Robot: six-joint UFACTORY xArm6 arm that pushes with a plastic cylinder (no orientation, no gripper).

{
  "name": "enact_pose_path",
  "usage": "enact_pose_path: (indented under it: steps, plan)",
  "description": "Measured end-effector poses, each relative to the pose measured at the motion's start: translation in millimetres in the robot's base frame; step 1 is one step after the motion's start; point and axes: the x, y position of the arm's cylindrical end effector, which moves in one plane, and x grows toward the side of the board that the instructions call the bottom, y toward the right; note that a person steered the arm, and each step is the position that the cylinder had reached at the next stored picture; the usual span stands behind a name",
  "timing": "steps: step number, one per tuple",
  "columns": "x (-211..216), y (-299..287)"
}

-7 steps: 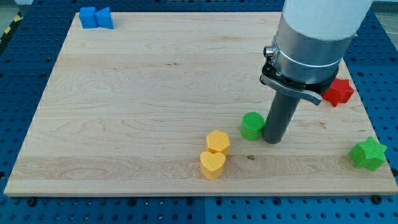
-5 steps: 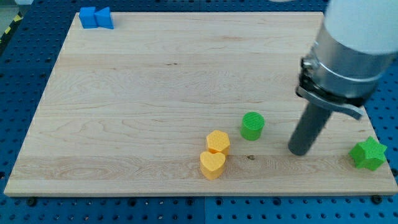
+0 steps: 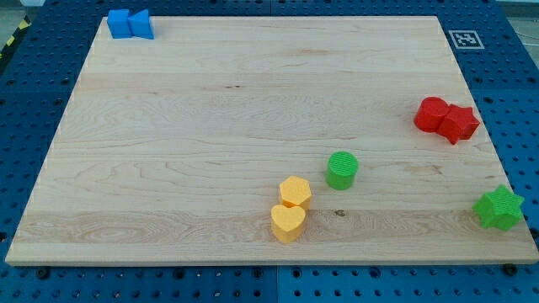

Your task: Slide the green star into the green circle

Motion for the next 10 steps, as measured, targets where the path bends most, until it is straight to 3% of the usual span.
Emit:
enact_pose_path:
  steps: [3, 6, 8, 10]
  plan:
    - [-9.7, -93.8]
    - [-24.2, -78.5]
    - [-47.4, -127.3]
    - [-26.1, -143.7]
